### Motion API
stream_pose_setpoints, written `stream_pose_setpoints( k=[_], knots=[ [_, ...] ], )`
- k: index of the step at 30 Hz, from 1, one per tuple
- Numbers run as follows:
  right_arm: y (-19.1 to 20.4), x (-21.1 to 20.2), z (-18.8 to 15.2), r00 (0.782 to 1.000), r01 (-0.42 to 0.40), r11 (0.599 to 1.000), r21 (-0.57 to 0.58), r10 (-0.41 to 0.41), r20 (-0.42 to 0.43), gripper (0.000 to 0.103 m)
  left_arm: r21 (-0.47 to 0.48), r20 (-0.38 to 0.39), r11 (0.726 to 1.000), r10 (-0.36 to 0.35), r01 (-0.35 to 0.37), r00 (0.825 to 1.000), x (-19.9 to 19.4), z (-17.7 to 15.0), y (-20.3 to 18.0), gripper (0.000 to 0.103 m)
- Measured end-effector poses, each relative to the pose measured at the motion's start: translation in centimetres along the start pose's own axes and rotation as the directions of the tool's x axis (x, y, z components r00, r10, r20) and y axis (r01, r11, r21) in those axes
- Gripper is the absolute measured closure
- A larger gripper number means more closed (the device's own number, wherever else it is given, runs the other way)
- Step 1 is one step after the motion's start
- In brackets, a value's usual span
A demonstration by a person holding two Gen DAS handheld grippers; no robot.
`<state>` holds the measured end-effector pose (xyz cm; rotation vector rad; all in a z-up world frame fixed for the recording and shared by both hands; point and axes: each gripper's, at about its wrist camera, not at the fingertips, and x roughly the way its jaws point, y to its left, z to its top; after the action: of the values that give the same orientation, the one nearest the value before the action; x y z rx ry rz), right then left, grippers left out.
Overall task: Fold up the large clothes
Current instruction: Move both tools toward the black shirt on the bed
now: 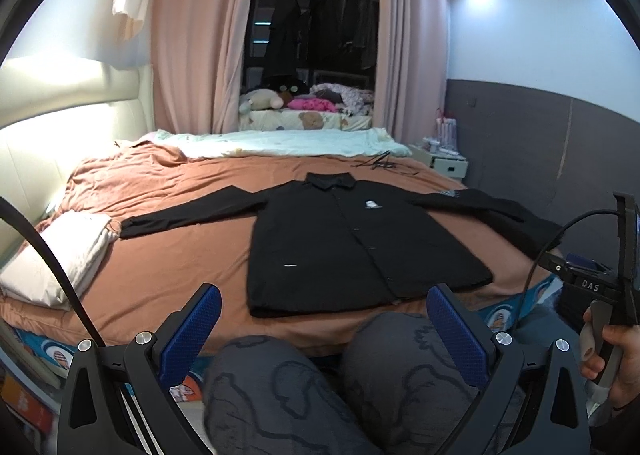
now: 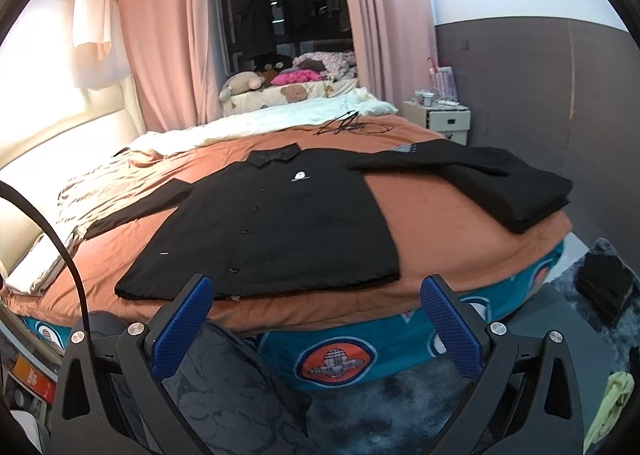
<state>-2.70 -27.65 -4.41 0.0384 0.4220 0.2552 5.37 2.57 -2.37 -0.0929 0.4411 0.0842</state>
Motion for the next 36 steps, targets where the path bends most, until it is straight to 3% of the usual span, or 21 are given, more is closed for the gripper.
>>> stream_pose_setpoints(
  k=[11,27,33,36],
  knots=[
    [0.4,8.8,5.6,0.992,-0.105,0.994,0.007,0.105,-0.070,0.000,-0.042,-0.059,0.996,0.073,-0.076,0.996,6.2,2.9,5.0,0.000],
    [1.6,18.9,11.6,0.978,-0.194,0.979,-0.057,0.188,-0.091,0.000,-0.102,-0.161,0.983,0.133,-0.151,0.978,15.9,5.8,12.6,0.001],
    [3.8,22.4,15.0,0.974,-0.219,0.967,-0.127,0.210,-0.085,0.000,-0.130,-0.182,0.978,0.139,-0.164,0.973,19.0,7.0,16.1,0.006],
    [5.6,24.5,16.5,0.975,-0.217,0.959,-0.180,0.206,-0.078,0.000,-0.157,-0.206,0.965,0.176,-0.210,0.963,20.6,7.2,18.6,0.013]
  ],
)
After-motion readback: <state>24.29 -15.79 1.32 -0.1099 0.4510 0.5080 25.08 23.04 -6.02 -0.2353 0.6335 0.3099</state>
